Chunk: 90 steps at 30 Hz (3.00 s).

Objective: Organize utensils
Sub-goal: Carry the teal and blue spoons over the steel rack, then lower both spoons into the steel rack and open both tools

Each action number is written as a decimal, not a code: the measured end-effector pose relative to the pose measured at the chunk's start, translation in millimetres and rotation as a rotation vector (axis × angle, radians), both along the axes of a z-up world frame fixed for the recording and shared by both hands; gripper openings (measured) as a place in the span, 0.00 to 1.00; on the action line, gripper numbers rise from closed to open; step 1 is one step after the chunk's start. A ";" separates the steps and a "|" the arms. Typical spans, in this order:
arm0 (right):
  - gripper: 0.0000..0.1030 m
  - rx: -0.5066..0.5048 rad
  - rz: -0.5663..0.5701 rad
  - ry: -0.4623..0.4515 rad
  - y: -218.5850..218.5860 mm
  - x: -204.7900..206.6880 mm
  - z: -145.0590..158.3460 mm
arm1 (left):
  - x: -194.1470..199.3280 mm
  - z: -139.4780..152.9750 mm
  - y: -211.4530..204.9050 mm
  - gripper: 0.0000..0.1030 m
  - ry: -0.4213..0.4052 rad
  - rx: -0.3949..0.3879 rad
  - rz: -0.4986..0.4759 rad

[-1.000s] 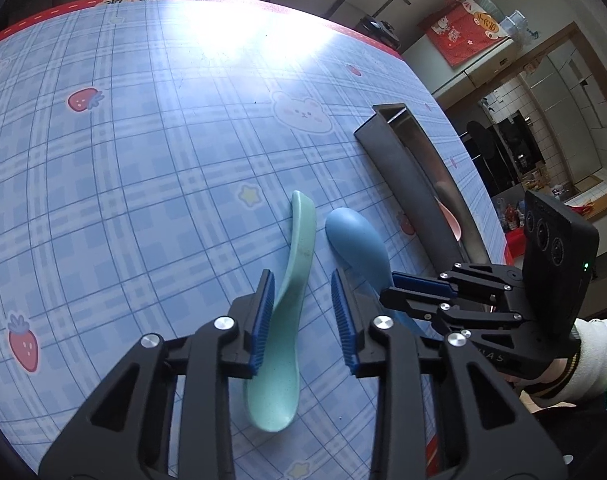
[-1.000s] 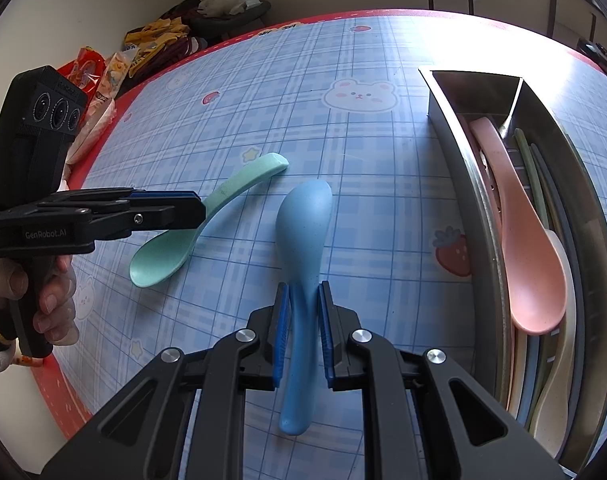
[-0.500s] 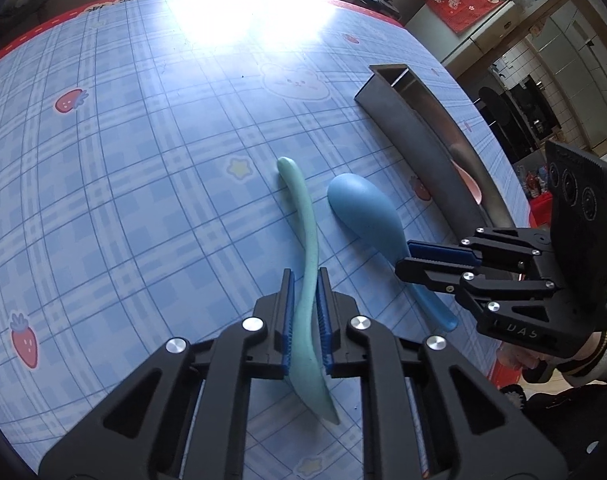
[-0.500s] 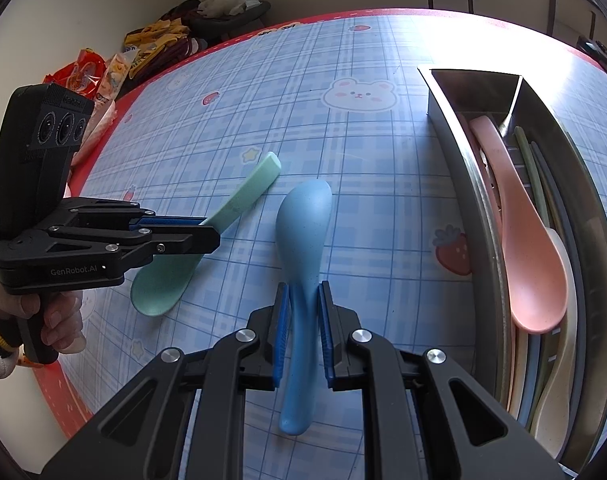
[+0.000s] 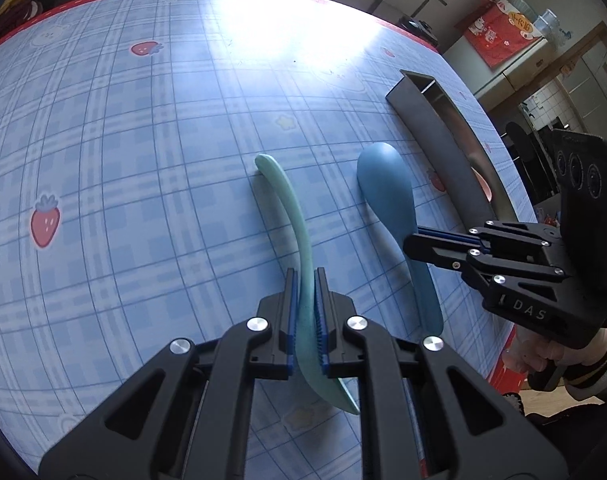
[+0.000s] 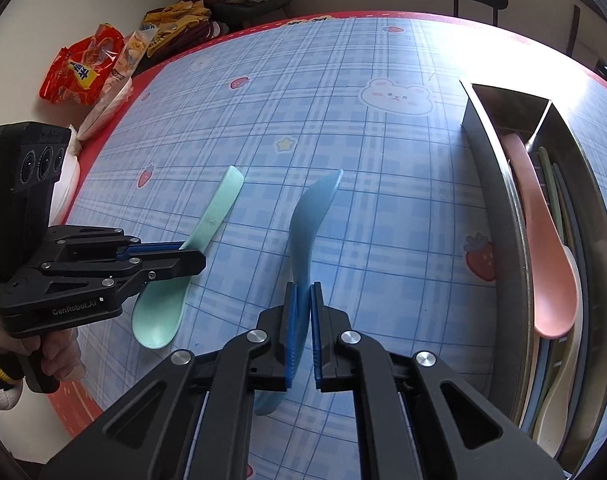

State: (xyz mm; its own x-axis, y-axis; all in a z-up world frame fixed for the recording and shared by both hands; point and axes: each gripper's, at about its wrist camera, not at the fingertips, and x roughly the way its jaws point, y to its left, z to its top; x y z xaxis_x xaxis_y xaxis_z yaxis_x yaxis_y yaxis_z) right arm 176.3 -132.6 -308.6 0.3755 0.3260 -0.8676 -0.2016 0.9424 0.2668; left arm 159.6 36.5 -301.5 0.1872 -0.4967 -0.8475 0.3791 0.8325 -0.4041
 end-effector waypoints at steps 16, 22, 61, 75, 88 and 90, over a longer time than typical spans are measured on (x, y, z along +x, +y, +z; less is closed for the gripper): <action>0.07 0.018 0.003 0.010 1.1 -5.3 -7.8 | -22.5 -3.8 5.8 0.13 -0.030 -0.024 0.135; 0.07 0.054 -0.008 0.013 -6.2 -21.2 -8.4 | -22.8 -1.7 -6.9 0.13 -0.049 0.019 0.146; 0.06 0.063 -0.087 -0.114 -186.3 -62.8 47.3 | -42.3 81.8 -197.5 0.12 -0.138 -0.040 0.070; 0.07 -0.031 0.021 -0.090 -178.5 -38.8 37.6 | 5.8 60.8 -240.1 0.12 -0.117 0.014 0.067; 0.07 -0.031 0.008 -0.058 -171.2 -29.1 27.8 | 32.3 47.7 -248.5 0.12 -0.092 0.030 0.051; 0.07 -0.034 0.002 -0.053 -171.8 -29.0 26.4 | 32.9 46.3 -249.6 0.12 -0.090 0.028 0.044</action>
